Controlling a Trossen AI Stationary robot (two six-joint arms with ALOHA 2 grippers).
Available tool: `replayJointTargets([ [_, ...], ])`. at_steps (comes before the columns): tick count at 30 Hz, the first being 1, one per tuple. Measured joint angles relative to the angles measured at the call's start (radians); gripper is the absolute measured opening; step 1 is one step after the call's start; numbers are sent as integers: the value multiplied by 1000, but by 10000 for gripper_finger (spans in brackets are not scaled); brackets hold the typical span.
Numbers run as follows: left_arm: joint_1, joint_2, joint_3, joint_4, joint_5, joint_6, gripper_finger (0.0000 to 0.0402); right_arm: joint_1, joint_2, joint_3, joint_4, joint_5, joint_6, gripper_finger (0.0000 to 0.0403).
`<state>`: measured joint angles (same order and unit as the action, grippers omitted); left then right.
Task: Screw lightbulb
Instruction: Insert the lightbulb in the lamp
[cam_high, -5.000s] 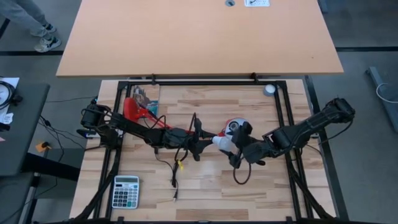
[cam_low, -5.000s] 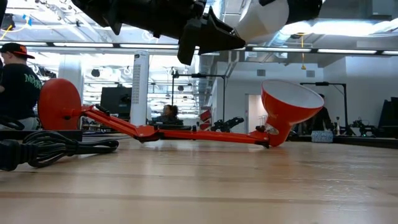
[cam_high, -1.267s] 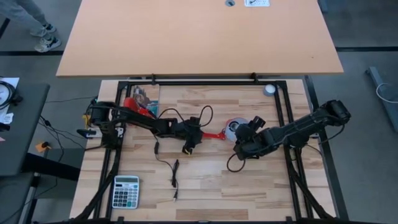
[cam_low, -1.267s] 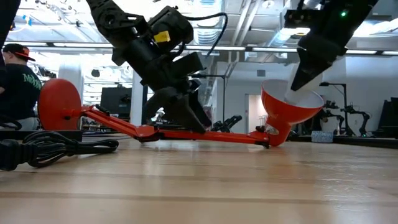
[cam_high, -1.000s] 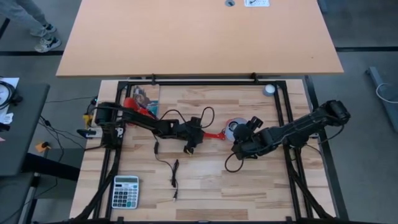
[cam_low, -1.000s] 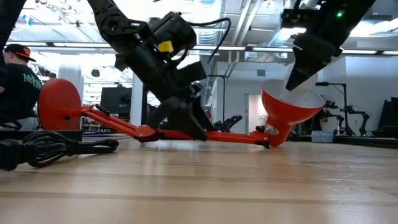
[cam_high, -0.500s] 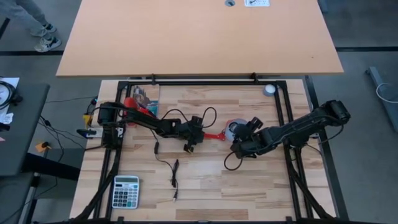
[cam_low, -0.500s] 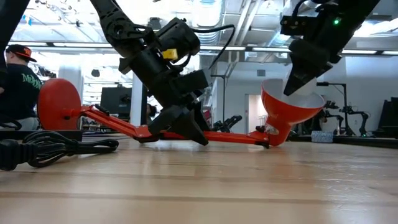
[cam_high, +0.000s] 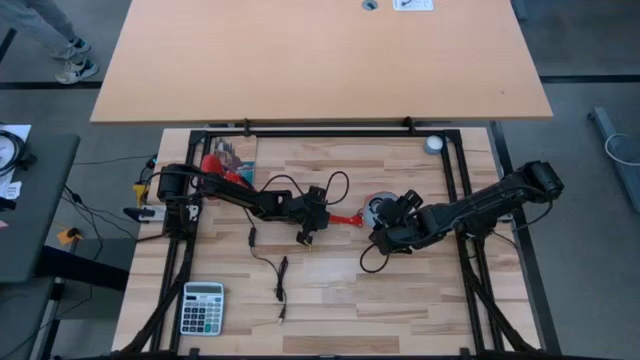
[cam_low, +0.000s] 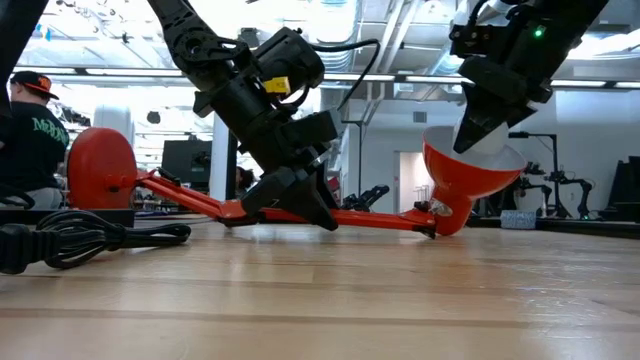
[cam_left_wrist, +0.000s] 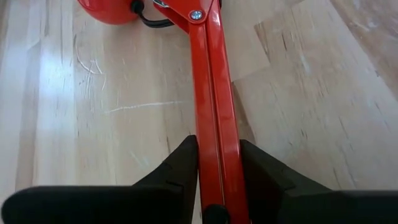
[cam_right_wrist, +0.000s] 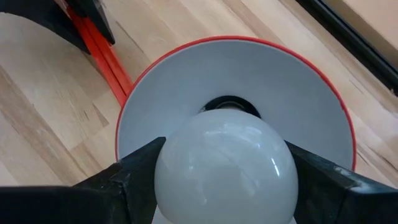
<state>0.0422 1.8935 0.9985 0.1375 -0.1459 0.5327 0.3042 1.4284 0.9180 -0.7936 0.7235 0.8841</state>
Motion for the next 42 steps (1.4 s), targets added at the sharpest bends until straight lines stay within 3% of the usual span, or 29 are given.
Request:
replayJointTargets([
  [13, 0, 7, 1, -1, -13, 13, 113, 1, 0, 0, -4, -4, 34, 286],
  [23, 0, 7, 1, 2, -30, 15, 83, 1, 0, 0, -3, -14, 95, 286],
  [42, 1, 7, 1, 0, -22, 18, 82, -9, 21, -2, -25, -19, 83, 286],
])
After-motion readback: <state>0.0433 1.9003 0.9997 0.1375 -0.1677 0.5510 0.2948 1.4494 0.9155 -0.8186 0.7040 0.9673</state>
